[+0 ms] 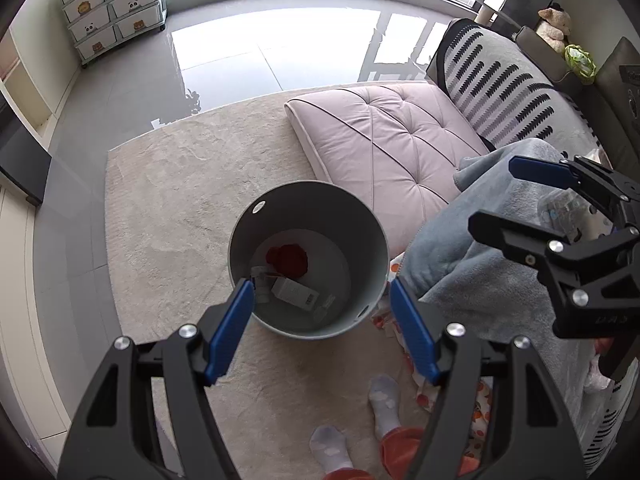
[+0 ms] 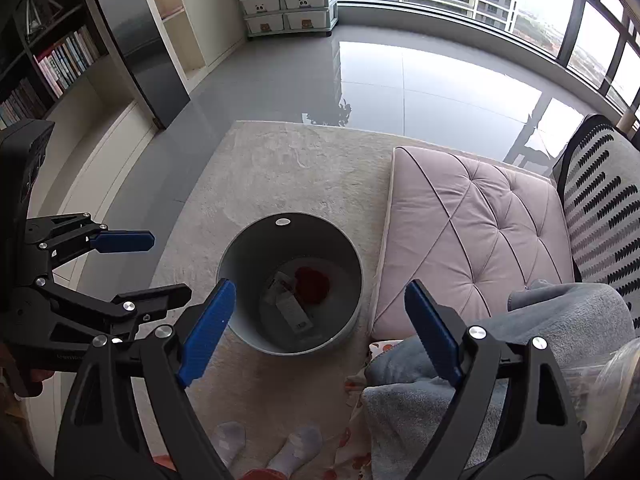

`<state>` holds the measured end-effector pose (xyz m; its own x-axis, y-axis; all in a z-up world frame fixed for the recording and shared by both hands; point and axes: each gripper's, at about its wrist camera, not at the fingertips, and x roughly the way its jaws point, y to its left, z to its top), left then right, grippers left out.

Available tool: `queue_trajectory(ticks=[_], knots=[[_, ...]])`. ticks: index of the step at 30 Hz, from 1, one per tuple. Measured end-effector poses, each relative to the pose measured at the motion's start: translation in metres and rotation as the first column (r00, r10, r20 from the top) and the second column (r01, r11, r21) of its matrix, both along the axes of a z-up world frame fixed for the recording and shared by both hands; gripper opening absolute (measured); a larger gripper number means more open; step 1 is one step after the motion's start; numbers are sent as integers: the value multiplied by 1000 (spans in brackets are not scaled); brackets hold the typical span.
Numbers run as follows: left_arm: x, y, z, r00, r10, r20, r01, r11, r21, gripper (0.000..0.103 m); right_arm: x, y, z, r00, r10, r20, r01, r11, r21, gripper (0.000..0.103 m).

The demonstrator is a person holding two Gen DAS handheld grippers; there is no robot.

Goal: Collect trash
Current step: 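Move both tools back toward the table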

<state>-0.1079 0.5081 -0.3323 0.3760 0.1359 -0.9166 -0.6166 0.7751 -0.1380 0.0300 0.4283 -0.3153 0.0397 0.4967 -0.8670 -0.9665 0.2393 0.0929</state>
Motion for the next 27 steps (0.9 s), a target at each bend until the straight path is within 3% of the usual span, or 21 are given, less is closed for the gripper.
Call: queue_trajectory(ticks=[12, 19, 27], knots=[[-7, -37, 35, 988, -152, -4, 152, 988, 34, 71, -25, -58, 35, 988, -156, -12, 156, 986, 55, 84], [10, -86, 51, 946, -324, -5, 324, 943, 74, 71, -26, -123, 54, 954, -299, -14, 300, 950, 86, 84], [43, -168, 55, 887, -462, 10, 460, 884, 79, 71, -23, -224, 70, 906, -423, 14, 420, 903, 91, 84]])
